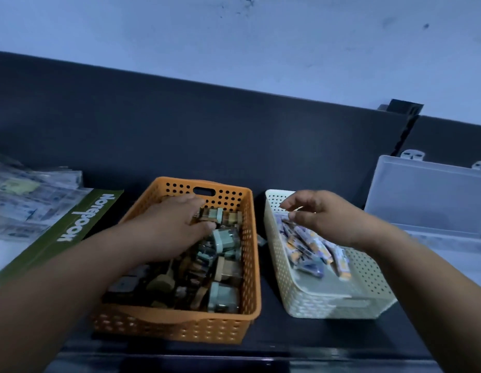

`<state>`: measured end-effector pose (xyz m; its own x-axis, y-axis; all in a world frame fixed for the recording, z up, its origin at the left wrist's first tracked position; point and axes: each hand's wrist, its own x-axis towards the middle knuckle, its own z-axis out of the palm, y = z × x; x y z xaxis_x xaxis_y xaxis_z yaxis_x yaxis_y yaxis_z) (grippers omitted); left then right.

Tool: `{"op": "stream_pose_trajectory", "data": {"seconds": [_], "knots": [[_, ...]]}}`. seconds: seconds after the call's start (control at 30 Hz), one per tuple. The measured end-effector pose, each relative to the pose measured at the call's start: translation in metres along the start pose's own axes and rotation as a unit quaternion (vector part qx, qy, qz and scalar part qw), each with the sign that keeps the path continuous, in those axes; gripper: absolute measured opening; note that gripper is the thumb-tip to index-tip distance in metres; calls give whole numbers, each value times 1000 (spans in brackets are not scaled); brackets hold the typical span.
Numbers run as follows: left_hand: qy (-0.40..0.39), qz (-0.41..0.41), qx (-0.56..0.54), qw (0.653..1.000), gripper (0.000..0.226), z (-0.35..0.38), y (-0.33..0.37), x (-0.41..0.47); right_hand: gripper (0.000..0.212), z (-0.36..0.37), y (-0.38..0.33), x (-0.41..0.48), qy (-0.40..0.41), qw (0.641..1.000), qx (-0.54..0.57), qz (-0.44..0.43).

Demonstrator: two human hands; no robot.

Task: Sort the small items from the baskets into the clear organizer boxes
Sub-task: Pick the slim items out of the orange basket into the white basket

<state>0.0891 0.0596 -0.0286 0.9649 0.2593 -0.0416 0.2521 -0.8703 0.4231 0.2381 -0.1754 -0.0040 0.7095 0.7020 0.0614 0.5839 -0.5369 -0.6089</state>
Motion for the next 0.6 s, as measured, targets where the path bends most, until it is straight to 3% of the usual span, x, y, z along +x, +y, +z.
{"op": "stream_pose_trajectory", "data": {"seconds": [0.27,0.4,0.6], "knots": [[49,65,-30,996,63,24,86,10,14,-33,52,-40,-5,995,-79,56],[33,94,-28,995,62,41,119,24,20,-26,57,-47,2,994,-88,71],[39,75,-19,996,52,44,126,43,22,-7,50,-27,-13,991,-107,83]]}}
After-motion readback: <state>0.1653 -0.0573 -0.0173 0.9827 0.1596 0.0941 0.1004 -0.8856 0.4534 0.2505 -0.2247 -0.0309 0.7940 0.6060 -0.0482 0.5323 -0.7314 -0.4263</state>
